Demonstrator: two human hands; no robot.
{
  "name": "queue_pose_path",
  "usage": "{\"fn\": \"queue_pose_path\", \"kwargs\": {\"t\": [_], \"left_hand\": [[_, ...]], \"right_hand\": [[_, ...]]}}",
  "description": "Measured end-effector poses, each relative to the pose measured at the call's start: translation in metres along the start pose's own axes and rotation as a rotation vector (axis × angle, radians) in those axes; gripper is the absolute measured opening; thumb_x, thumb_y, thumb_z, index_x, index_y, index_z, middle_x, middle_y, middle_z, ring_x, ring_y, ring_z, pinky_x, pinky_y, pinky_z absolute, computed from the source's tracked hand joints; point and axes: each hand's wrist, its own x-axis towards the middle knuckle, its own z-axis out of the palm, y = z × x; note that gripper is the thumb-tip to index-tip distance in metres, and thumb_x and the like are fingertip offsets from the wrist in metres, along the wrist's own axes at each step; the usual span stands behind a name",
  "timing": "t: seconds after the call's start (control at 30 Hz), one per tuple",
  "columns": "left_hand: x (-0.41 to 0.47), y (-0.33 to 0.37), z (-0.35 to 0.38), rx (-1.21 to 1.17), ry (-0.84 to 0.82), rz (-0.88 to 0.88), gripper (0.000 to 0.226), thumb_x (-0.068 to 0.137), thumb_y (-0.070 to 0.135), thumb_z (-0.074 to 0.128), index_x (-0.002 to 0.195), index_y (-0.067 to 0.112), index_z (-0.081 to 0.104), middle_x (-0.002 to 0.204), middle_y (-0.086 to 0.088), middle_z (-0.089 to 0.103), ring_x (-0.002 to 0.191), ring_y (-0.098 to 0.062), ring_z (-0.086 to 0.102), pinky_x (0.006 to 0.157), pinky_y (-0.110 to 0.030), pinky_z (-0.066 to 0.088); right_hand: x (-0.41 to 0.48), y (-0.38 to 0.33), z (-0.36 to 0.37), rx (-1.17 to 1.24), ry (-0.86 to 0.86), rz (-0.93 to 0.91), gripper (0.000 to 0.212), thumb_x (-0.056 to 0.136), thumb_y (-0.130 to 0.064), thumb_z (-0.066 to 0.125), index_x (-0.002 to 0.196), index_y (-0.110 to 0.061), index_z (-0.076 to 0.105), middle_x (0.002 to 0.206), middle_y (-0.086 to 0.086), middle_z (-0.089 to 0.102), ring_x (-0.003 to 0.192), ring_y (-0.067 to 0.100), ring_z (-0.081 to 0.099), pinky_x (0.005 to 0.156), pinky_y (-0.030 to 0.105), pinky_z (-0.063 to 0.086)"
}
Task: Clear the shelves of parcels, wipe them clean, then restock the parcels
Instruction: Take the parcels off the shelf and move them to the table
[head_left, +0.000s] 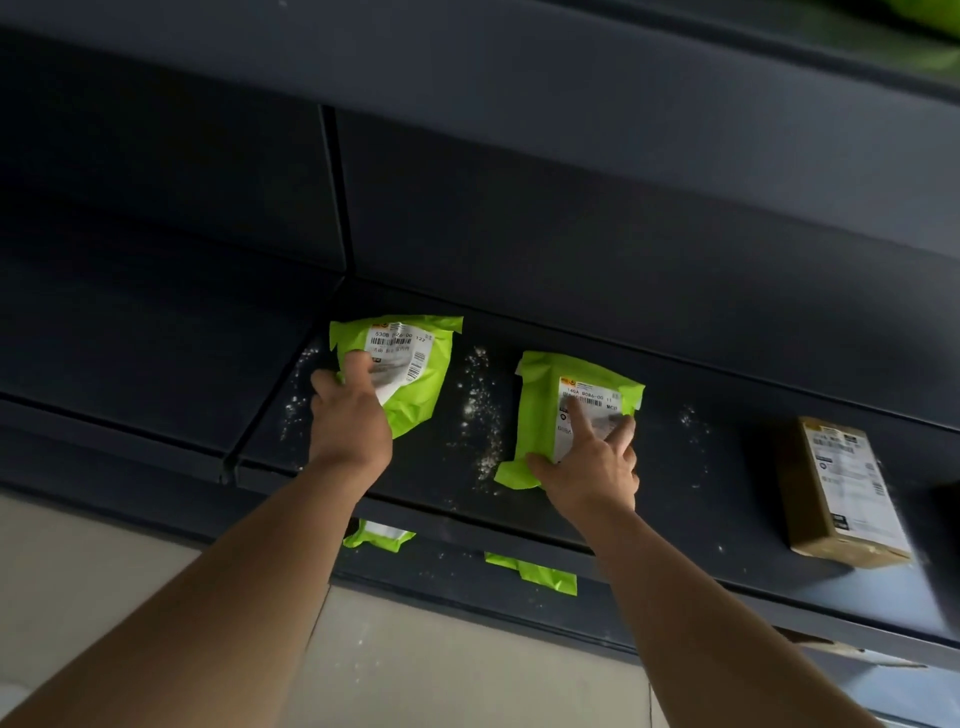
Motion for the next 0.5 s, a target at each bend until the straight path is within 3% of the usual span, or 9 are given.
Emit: {"fn": "queue_pose_path", "kwargs": {"t": [0.17, 0.5], "left_hand": [[-0.009, 0.002, -0.011, -0.017, 0.014, 0.026, 0.046, 0.082, -0.015, 0.045, 0.122, 0.005, 0.037, 0.124, -0.023, 0.031, 0.098, -0.04, 0.046, 0.083, -0.043, 0.046], [-0.071, 0.029, -0.052, -0.015, -0.047, 0.091, 0.042, 0.081, -0.016, 0.049, 0.119, -0.001, 0.041, 0.12, -0.023, 0.036, 0.084, -0.027, 0.043, 0.072, -0.033, 0.039]], "right_hand": [[-0.004, -0.001, -0.002, 0.015, 0.028, 0.003, 0.079, 0.088, -0.042, 0.062, 0.15, -0.044, 0.014, 0.155, 0.02, -0.006, 0.132, 0.041, 0.027, 0.107, 0.049, 0.03], [-0.083, 0.004, -0.04, 0.063, 0.048, -0.06, 0.076, 0.089, -0.041, 0.06, 0.15, -0.045, 0.015, 0.157, 0.017, -0.006, 0.135, 0.041, 0.024, 0.11, 0.05, 0.027]]}}
